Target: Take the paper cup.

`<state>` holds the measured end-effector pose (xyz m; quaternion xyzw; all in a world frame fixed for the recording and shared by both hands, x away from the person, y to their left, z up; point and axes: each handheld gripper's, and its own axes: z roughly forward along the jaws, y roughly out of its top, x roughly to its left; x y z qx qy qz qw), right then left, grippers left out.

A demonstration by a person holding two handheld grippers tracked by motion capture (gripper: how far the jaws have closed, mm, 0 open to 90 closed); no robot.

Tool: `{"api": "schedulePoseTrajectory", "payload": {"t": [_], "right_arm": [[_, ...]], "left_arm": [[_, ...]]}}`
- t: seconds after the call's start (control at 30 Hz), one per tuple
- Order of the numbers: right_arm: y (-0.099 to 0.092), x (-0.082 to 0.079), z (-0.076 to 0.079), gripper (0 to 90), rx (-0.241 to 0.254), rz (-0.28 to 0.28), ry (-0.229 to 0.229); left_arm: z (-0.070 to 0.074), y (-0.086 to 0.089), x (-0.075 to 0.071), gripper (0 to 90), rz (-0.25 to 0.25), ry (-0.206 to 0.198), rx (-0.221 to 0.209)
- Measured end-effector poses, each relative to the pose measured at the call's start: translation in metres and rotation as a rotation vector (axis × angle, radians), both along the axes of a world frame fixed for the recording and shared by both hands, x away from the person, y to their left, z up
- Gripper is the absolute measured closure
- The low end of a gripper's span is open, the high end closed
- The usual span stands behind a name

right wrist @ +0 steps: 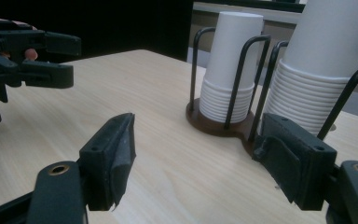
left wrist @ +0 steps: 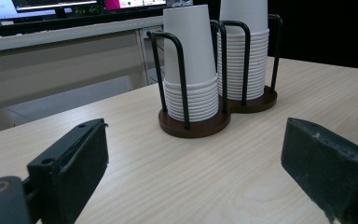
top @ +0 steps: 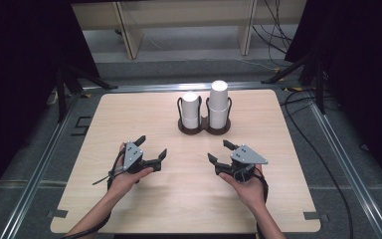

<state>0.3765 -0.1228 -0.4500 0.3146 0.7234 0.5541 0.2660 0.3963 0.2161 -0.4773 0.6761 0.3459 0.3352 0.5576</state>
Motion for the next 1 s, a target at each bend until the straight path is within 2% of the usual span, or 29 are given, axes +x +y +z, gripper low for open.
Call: {"api": "schedulePoseTrajectory", "payload": {"t": [0.07,0.13,0.17,0.2,0.27,0.3,0.33,0.43,0.47,0.63,0.7,0.77,0.9,1.0], "right_arm": [[0.001,0.003,0.001,28.6,0.003,-0.002,-0.004],[0.004,0.008,0.003,28.7,0.008,-0.008,-0.004],[0.006,0.012,0.004,28.8,0.032,0.010,0.002],[0.007,0.017,0.007,28.9,0.021,-0.005,-0.008],[0.008,0.019,0.008,29.0,0.022,0.005,-0.001],[0.009,0.021,0.011,29.1,0.011,-0.013,-0.001],[0.012,0.029,0.013,29.1,0.006,-0.002,-0.043],[0.016,0.033,0.017,29.3,0.018,-0.002,-0.015],[0.017,0.036,0.019,29.3,0.012,-0.005,-0.007],[0.027,0.060,0.029,29.9,-0.024,-0.013,-0.044],[0.034,0.069,0.030,30.1,-0.012,0.001,-0.053],[0.036,0.072,0.031,30.3,-0.019,-0.009,-0.049],[0.048,0.093,0.037,30.9,-0.008,-0.024,-0.042],[0.053,0.101,0.039,31.2,-0.010,-0.032,-0.040]], "left_arm": [[0.000,-0.004,0.007,7.1,-0.011,0.003,0.017],[0.000,-0.008,0.015,8.3,-0.022,0.007,0.015],[0.000,-0.010,0.020,8.3,-0.021,0.007,0.018],[0.000,-0.014,0.028,8.9,-0.024,-0.001,0.029],[0.000,-0.018,0.033,9.2,-0.028,0.003,0.024],[0.001,-0.021,0.036,9.4,-0.031,0.010,0.033],[0.000,-0.025,0.041,10.2,-0.038,0.006,0.032],[0.001,-0.035,0.053,11.0,-0.044,0.023,0.044],[0.001,-0.038,0.059,11.5,-0.061,0.004,0.060],[0.001,-0.049,0.081,13.5,-0.058,0.014,0.081],[0.000,-0.053,0.089,13.9,-0.056,0.019,0.077],[0.000,-0.056,0.094,14.0,-0.056,0.031,0.089],[-0.004,-0.062,0.108,14.5,-0.049,0.039,0.100],[-0.005,-0.065,0.116,14.8,-0.057,0.049,0.114]]}}
